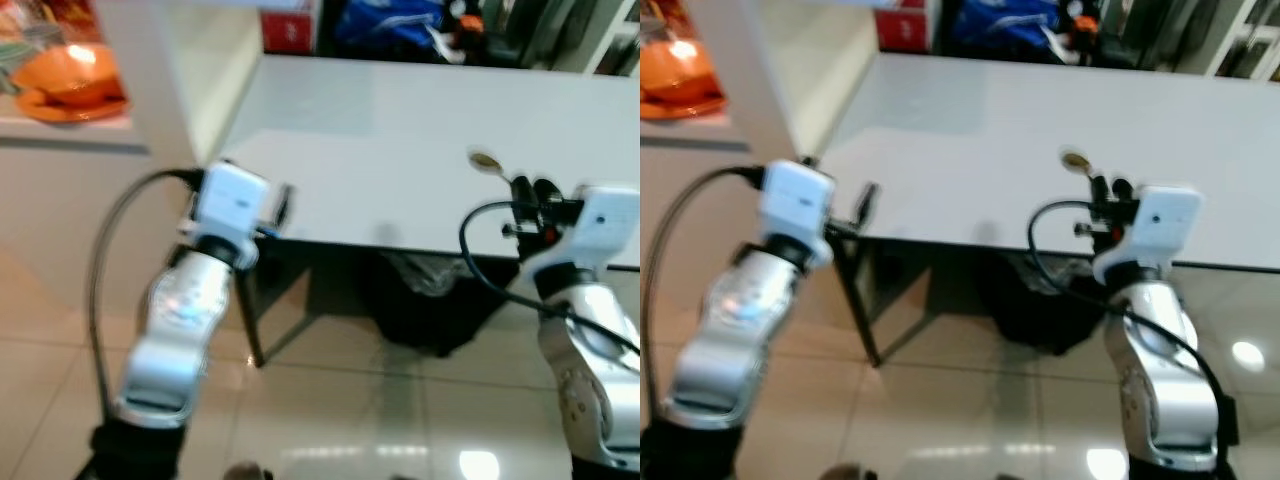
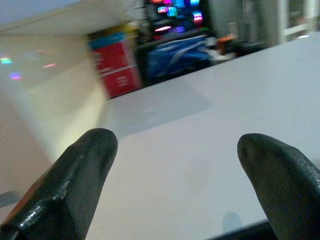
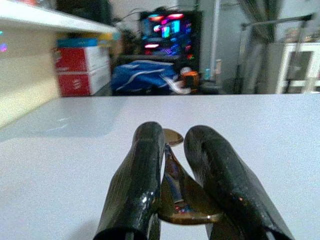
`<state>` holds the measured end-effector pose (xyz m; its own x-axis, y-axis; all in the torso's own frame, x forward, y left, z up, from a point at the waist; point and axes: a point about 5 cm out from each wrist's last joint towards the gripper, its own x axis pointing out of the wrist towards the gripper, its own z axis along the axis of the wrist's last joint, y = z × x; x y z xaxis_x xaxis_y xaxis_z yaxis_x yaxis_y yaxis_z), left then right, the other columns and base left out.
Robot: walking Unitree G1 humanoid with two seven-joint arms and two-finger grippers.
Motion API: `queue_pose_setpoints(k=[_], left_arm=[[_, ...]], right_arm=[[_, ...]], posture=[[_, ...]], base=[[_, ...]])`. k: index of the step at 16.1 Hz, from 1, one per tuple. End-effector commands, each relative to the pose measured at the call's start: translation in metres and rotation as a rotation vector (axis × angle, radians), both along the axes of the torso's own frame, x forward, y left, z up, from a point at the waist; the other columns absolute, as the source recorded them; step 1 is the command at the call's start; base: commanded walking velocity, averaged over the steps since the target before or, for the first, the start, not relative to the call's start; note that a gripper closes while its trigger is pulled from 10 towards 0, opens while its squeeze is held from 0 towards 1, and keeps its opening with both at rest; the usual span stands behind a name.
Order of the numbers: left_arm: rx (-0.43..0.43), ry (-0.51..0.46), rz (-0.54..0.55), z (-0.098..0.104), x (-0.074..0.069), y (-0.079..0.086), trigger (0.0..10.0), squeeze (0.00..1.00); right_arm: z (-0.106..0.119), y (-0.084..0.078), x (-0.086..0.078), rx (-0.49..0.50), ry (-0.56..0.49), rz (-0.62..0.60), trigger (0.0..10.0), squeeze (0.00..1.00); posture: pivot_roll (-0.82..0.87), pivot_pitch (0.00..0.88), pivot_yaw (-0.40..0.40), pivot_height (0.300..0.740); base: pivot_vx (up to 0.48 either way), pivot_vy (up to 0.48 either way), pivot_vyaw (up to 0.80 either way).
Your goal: Setting the table
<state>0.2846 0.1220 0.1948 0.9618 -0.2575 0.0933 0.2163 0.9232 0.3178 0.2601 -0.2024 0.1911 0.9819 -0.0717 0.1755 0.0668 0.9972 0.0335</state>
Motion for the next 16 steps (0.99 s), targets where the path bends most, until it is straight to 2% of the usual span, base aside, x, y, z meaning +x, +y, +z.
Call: queue_pose_setpoints(k=[1,9,12,15,16], left_arm=[[0.01,-0.01,0.022,0.002,-0.001,0.006,10.0,0.0],[0.003,-0.015,0.027,0.001,-0.003,0.003,10.0,0.0],[0.021,-0.021,0.03,0.001,-0.002,0.006,10.0,0.0],[0.031,-0.034,0.023,0.004,0.001,0.003,10.0,0.0],[0.058,-0.032,0.017,0.005,0.003,-0.001,10.0,0.0]], right_arm=[[0.009,0.005,-0.002,0.017,-0.048,0.027,10.0,0.0],[0.007,0.014,0.001,0.033,-0.039,0.066,10.0,0.0],[0.005,0.014,0.001,0.033,-0.035,0.06,10.0,0.0],[0.004,0.012,0.002,0.043,-0.031,0.046,10.0,0.0],[0.003,0.012,0.002,0.052,-0.025,0.046,10.0,0.0]], posture=[[0.03,0.072,0.017,0.74],[0.03,0.082,-0.005,0.74],[0.02,0.079,0.005,0.74],[0.02,0.076,0.011,0.74],[0.02,0.076,0.012,0.74]], base=[[0.0,-0.48,0.0],[0.0,-0.48,0.0],[0.0,-0.48,0.0],[0.0,-0.48,0.0],[0.0,0.0,0.0]])
